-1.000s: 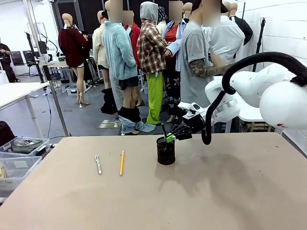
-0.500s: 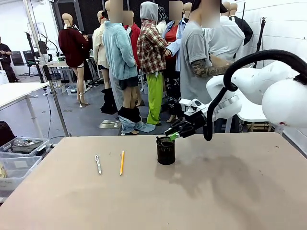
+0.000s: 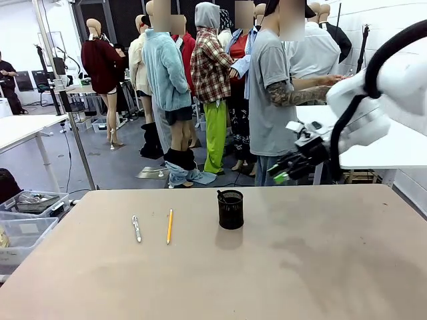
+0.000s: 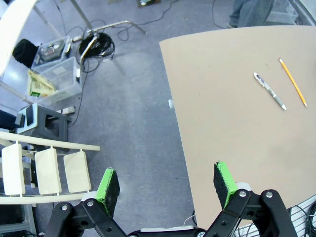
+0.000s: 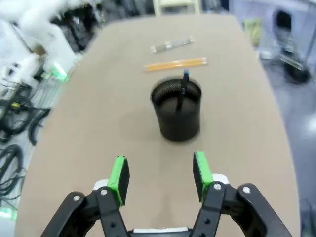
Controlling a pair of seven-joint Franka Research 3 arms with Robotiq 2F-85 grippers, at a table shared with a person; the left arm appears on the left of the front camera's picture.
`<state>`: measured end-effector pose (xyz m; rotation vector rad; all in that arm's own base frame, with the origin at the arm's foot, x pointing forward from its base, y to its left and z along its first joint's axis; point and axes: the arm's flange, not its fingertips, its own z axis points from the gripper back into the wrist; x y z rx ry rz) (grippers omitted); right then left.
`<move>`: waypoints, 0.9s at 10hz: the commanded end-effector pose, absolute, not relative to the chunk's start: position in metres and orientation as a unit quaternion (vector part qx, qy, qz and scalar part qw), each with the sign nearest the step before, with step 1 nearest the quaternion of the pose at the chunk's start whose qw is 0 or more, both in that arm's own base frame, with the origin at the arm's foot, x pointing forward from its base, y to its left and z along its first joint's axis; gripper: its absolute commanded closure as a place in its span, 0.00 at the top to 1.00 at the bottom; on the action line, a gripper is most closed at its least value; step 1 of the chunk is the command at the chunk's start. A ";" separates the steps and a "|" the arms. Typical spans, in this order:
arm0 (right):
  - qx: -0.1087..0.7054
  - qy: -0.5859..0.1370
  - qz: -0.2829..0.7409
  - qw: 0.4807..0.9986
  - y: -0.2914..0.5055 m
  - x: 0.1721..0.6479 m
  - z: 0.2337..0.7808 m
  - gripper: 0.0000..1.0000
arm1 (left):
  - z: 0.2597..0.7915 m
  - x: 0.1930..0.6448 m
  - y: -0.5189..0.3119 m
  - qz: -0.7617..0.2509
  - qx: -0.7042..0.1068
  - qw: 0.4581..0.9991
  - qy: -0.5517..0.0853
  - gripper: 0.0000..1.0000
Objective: Place the pens into the pen holder.
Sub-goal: Pick up a writing instrument from the table and place it into the Pen holder.
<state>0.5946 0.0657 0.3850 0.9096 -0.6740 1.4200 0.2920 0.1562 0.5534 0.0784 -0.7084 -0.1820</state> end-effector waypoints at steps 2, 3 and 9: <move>0.321 -0.244 0.524 0.750 0.025 0.519 0.417 0.66 | 0.553 0.294 0.157 -0.082 0.036 0.932 -0.352 1.00; 0.307 -0.246 0.483 0.782 0.004 0.502 0.421 0.66 | 0.553 0.294 0.157 -0.082 0.036 0.932 -0.352 1.00; 0.236 -0.190 0.213 0.929 -0.137 0.404 0.436 0.66 | 0.553 0.294 0.157 -0.082 0.036 0.932 -0.352 1.00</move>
